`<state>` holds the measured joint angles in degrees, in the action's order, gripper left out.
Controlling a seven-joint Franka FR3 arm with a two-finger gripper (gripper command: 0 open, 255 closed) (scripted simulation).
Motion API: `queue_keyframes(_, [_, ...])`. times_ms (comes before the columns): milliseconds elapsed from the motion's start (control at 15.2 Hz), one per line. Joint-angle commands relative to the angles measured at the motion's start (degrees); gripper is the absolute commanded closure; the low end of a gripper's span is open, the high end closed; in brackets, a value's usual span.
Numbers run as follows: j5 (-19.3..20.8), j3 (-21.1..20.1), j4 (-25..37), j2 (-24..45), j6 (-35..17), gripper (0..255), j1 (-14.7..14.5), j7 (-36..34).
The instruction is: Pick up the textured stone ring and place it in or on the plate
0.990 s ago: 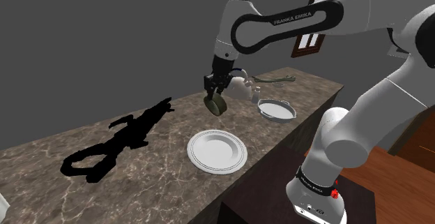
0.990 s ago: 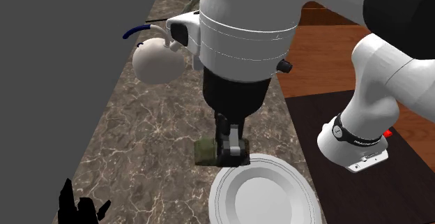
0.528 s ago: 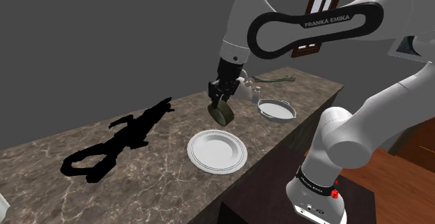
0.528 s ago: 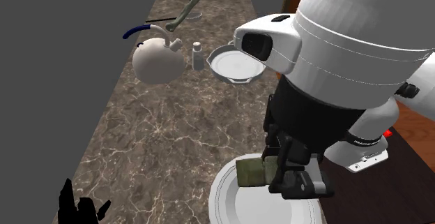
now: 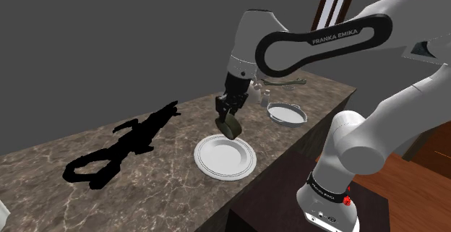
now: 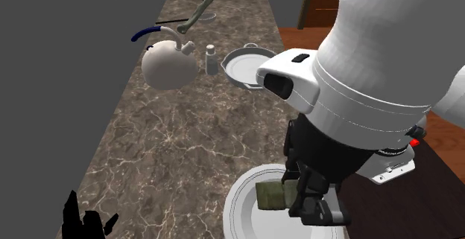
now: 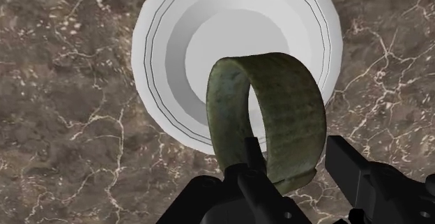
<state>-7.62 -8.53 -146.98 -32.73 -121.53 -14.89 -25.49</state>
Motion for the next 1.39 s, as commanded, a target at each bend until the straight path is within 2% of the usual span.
queue_keyframes(0, [-0.11, -0.09, -1.22, 0.49, -1.76, 255, -0.03, 0.11])
queue_keyframes(792, [-0.88, -0.93, -7.83, 5.44, -13.30, 255, -0.27, 0.55])
queue_keyframes(1320, [-0.88, -0.93, -7.83, 5.44, -13.30, 255, -0.27, 0.55])
